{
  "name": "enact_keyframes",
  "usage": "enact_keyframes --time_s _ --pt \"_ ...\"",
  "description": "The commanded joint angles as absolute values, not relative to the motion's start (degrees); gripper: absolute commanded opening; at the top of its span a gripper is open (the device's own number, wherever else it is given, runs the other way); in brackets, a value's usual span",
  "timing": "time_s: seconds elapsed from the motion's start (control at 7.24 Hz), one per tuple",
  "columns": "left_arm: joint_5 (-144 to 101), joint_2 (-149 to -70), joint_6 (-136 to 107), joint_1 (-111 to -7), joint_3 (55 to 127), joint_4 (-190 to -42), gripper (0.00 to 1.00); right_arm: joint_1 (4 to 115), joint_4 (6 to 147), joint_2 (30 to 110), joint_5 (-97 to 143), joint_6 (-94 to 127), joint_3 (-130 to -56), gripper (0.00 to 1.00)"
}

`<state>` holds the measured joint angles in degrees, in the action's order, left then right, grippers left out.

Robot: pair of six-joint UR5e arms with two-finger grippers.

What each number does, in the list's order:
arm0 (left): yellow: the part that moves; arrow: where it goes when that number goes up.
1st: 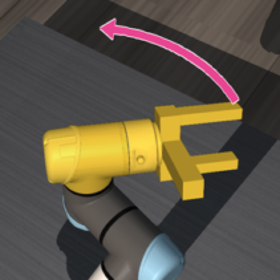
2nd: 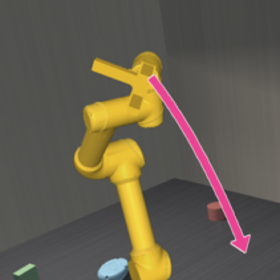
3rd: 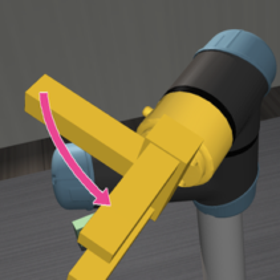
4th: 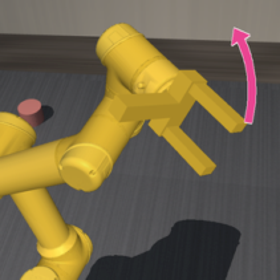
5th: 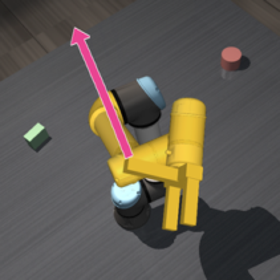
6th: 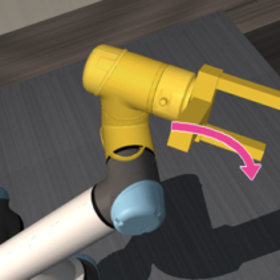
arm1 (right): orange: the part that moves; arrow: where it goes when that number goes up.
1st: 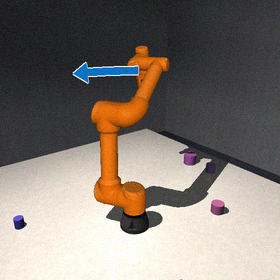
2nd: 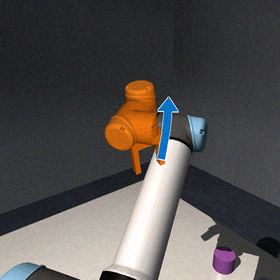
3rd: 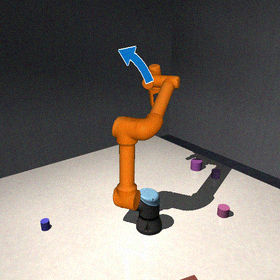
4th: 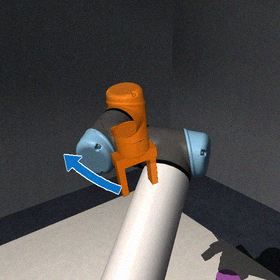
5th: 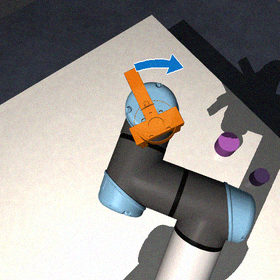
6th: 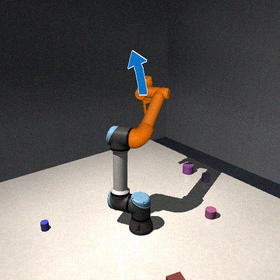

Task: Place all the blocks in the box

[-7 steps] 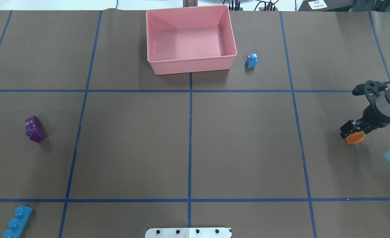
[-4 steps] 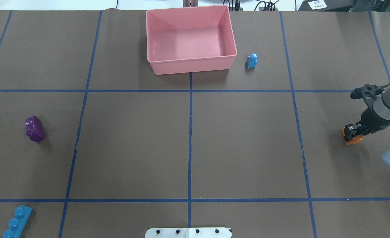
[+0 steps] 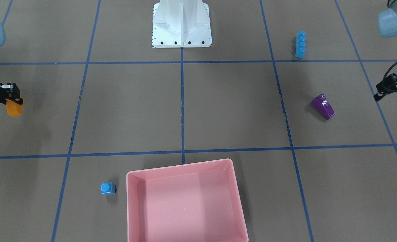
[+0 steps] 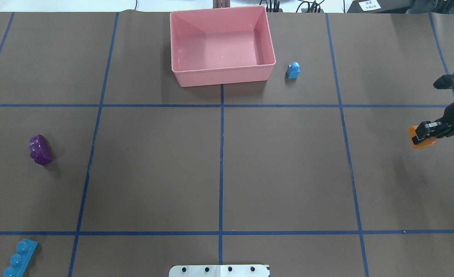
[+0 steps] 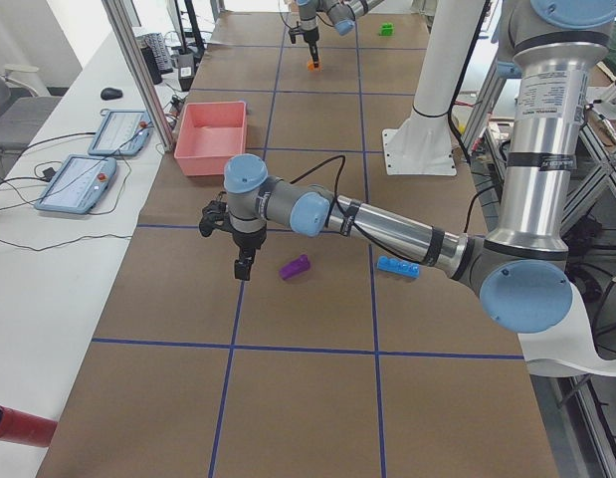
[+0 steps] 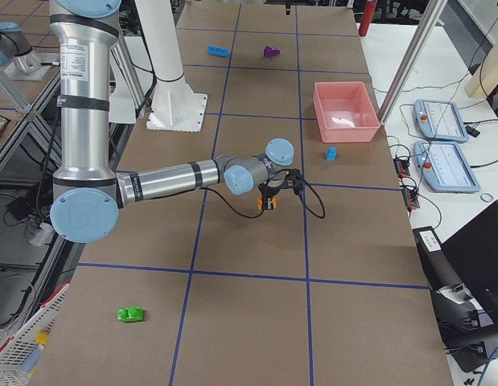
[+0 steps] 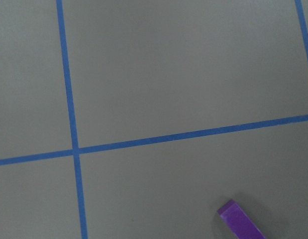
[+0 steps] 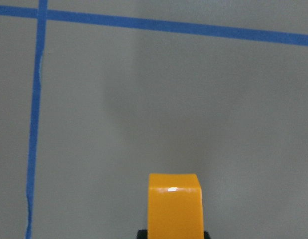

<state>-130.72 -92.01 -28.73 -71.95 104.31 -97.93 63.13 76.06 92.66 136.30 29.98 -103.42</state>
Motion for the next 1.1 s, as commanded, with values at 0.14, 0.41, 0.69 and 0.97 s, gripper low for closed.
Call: enact_keyframes --time_s 0.14,0.41,0.69,0.97 --pt "-121.9 -88.6 -59.7 -57.9 104.5 -111.7 0.99 71.0 89.9 80.6 138.3 30.1 -107.8 0.00" --pt "-114.5 -87.0 -69.7 -51.3 104.2 -113.9 0.99 71.4 96.7 71.1 138.1 30.6 -107.9 0.00" --pt "-113.3 -85.3 -75.1 -48.8 100.6 -121.3 0.99 71.4 103.7 61.7 137.8 32.8 -106.8 0.00" --pt "-109.9 -86.0 -77.4 -44.8 99.2 -121.9 0.99 71.3 103.9 54.5 137.5 34.6 -102.0 0.00"
